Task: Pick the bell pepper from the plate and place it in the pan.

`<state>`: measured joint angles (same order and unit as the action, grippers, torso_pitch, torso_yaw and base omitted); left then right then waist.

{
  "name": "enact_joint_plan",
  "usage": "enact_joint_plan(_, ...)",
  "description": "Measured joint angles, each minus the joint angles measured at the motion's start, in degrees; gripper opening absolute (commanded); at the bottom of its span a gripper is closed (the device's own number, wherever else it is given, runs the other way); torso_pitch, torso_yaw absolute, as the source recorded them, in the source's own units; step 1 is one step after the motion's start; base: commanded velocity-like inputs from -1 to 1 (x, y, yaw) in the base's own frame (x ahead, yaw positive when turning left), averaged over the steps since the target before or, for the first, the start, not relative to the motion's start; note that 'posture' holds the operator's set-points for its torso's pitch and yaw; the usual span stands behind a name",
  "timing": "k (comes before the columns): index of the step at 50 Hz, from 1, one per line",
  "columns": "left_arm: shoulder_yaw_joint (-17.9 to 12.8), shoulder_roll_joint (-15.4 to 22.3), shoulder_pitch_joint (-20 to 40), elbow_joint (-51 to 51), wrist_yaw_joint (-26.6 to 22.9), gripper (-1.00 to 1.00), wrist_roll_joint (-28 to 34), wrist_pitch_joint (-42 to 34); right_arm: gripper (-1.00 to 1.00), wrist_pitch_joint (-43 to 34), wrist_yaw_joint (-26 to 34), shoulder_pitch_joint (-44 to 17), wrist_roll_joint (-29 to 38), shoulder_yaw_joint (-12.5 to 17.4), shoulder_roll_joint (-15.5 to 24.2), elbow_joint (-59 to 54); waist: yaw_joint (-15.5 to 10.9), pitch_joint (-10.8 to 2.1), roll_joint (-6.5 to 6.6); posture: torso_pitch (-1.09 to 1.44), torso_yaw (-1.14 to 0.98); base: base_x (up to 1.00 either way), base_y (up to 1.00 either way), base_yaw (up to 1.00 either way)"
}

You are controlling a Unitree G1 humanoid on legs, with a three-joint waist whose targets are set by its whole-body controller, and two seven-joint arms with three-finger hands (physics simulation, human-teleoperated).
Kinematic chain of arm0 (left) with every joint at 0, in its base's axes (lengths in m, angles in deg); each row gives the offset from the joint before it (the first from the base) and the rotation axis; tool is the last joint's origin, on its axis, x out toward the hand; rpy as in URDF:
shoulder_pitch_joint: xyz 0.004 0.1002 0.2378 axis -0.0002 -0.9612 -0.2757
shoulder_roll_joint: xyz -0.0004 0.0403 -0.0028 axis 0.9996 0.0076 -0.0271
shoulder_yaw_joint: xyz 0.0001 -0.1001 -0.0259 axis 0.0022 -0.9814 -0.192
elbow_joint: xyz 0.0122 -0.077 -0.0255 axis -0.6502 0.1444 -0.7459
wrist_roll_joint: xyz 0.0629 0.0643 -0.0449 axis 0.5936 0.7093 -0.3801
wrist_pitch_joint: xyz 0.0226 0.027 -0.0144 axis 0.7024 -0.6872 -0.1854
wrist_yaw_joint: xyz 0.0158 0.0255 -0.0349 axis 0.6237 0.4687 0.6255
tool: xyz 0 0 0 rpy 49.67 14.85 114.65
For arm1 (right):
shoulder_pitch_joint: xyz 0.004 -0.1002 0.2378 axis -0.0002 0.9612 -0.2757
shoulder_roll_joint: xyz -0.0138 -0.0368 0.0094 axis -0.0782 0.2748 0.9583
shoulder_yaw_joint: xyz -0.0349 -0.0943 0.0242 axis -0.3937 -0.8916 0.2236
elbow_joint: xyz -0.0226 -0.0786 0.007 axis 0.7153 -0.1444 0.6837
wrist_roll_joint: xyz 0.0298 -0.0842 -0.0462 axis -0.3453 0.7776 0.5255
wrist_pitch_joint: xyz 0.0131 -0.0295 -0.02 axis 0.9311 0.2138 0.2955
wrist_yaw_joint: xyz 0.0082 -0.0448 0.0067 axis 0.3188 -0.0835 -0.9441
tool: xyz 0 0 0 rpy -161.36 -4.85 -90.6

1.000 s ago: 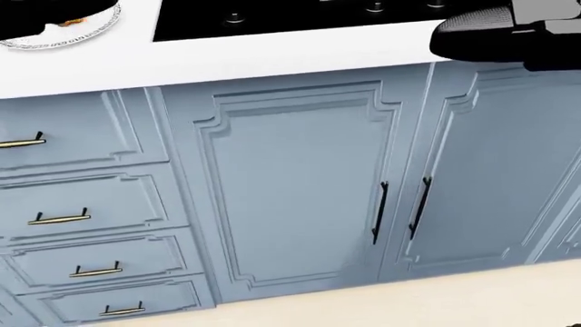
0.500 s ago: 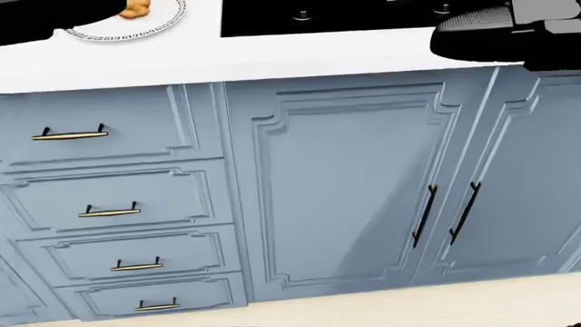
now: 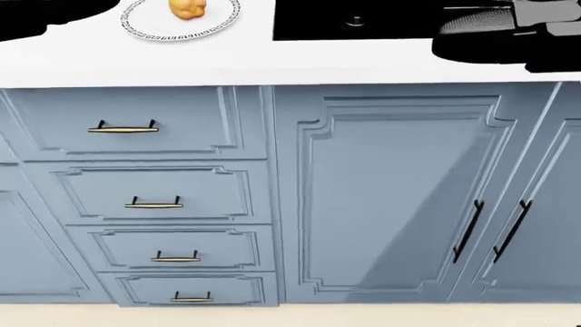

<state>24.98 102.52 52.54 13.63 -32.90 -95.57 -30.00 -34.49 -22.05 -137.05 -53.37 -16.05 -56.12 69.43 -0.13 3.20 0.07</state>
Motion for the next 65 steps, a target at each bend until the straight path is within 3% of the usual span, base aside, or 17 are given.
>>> enact_joint_plan(6,-0.16,0.19,0.35,-0.19,-0.02,1.0,-0.08,-0.32,1.0,0.28,-0.24,-0.34,-0.25,-0.05,-0.11,-0.16,0.79,-0.48,4.42,0.0,0.0,0.15,0.24,0.0)
enact_joint_plan(10,-1.22,0.33,-0.72,0.14,0.42,1.0,0.59,-0.33,1.0,0.05,0.09,0.25,-1.25,-1.06,-0.6,0.62,0.42,0.18,2.94,0.0,0.0,0.14,0.25,0.0)
enact_joint_plan(20,-0.97,0.24,0.37,-0.75,0.78,1.0,0.26,-0.92,1.0,0.51,-0.28,-0.28,-1.66,-0.29,-0.1,0.43,-0.45,-0.11,-2.99,0.0,0.0,0.15,0.24,0.0)
enact_joint_plan(22,-0.22,-0.26,-0.35,-0.5,0.51,1.0,0.13,-0.66,1.0,0.42,-0.45,0.36,-1.68,0.34,-0.06,0.25,0.16,0.35,-1.21,0.0,0.0,0.18,0.16,0.0)
enact_joint_plan(25,0.59,-0.38,-0.32,0.04,0.1,1.0,-0.53,-1.43,1.0,0.18,-0.85,1.27,-1.55,1.13,0.01,-0.67,0.58,0.19,-1.51,0.0,0.0,0.21,0.11,0.0)
enact_joint_plan(27,0.32,-0.14,-0.04,0.07,-0.05,1.0,-0.6,-1.27,1.0,0.62,-1.04,0.98,-1.61,1.07,0.21,-0.84,0.53,-0.04,-0.72,0.0,0.0,0.22,0.09,0.0)
enact_joint_plan(31,-0.53,0.26,0.42,-0.57,0.22,1.0,-0.11,-0.4,1.0,1.97,-1.13,0.44,-2.28,0.9,0.57,-0.17,0.85,0.2,3.23,0.0,0.0,0.24,0.08,0.0)
enact_joint_plan(35,-1.36,0.38,-0.69,0.16,0.77,1.0,0.53,-0.64,1.0,1.74,-0.96,1.69,-3.45,-0.56,-0.12,-0.48,-0.37,0.45,3.26,0.0,0.0,0.24,0.03,0.0)
enact_joint_plan(41,-0.78,0.32,0.08,-0.46,0.63,1.0,0.32,-0.71,1.0,1.99,-1.45,1.2,-3.58,0.13,0.55,-0.3,-0.59,-0.04,0.32,0.0,0.0,0.25,0.0,0.0)
enact_joint_plan(46,-0.94,0.32,-0.04,-0.13,0.48,1.0,0.67,-0.12,1.0,2.44,-1.65,1.23,-3.77,0.03,0.67,-0.18,-1.31,-0.36,-3.87,0.0,0.0,0.25,0.0,0.0)
enact_joint_plan(48,-0.16,-0.36,-0.61,-0.18,0.38,1.0,0.49,-0.43,1.0,2.18,-1.84,1.94,-3.63,0.54,0.8,-0.48,-0.54,0.35,-2.53,0.0,0.0,0.25,0.0,0.0)
enact_joint_plan(49,0.33,-0.49,-0.71,-0.03,0.21,1.0,0.27,-0.68,1.0,1.85,-2.01,2.29,-3.48,0.76,0.8,-0.71,-0.32,0.58,-2.68,0.0,0.0,0.26,0.0,0.0)
enact_joint_plan(53,0.4,-0.34,-0.08,-0.21,-0.05,1.0,-0.33,-1.45,1.0,1.61,-2.35,1.83,-3.2,0.58,0.98,-1.05,-0.01,0.06,-1.67,0.0,0.0,0.25,0.0,0.0)
enact_joint_plan(57,-0.28,0.0,0.19,-0.79,-0.02,1.0,0.07,-0.39,1.0,2.3,-2.33,1.49,-3.38,0.47,1.05,-0.36,0.51,0.19,1.08,0.0,0.0,0.25,0.0,0.0)
enact_joint_plan(59,-0.29,0.07,0.26,-0.53,-0.07,1.0,0.28,0.0,1.0,2.37,-2.28,1.24,-3.45,0.51,1.15,-0.58,0.75,-0.17,3.33,0.0,0.0,0.25,0.0,0.0)
enact_joint_plan(62,-0.89,0.09,-1.07,0.25,0.1,1.0,0.73,-0.13,1.0,1.94,-2.05,2.06,-3.92,-0.51,0.33,-0.6,-0.31,0.79,3.05,0.0,0.0,0.24,0.0,0.0)
enact_joint_plan(65,-0.77,0.03,-0.97,1.09,0.32,1.0,1.21,-0.63,1.0,1.55,-1.63,2.09,-4.45,-0.8,0.54,-1.18,-0.51,-0.01,2.47,0.0,0.0,0.23,0.0,0.0)
